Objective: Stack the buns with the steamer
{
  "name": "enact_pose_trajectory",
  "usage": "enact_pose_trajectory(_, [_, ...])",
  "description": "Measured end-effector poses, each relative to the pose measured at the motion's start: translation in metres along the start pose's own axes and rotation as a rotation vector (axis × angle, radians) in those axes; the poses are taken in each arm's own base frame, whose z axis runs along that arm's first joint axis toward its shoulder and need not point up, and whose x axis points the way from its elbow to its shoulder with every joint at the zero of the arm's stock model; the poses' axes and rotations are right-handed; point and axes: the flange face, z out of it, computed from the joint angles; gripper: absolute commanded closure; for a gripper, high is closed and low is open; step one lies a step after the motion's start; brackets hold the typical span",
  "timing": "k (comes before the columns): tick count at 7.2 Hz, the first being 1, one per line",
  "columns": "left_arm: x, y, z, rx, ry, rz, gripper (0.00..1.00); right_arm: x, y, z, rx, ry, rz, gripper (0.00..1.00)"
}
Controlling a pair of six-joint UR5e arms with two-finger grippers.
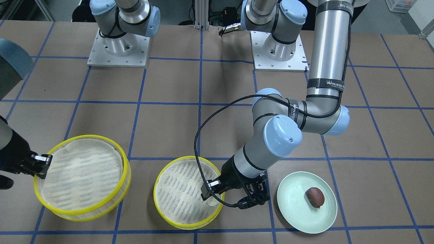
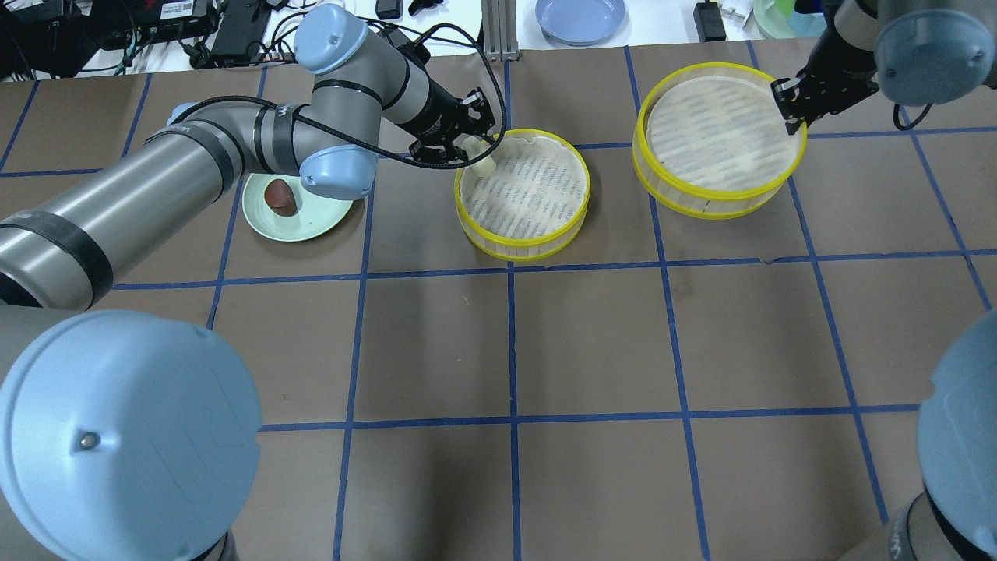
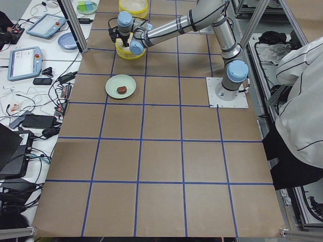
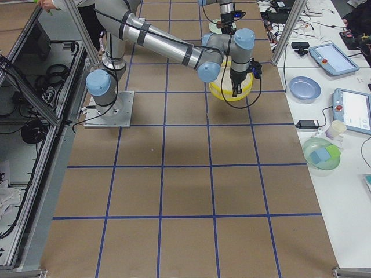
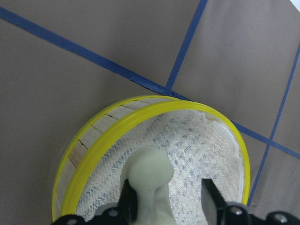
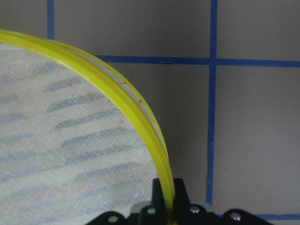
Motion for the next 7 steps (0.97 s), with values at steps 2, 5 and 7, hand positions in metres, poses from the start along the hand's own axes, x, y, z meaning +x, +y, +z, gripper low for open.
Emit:
enact_pose_trajectory(2, [0.005,0.003,-0.006,0.004,0.003,-0.003,0.00,-0.045,0.007,-0.012,-0.006,-0.002,0.051,0.91])
enact_pose_trajectory(5, [-0.004,-0.015,-0.042,0.063,-0.061,0.076,0.00,-0.105,0.016,-0.017,-0.006,-0.004,0.105,0.91])
enact_pose_trajectory(7, [-0.056,-0.059,-0.085,0.133,-0.193,0.174,0.00,-0.169,0.022,-0.013,0.021,-0.007,0.148,0.91])
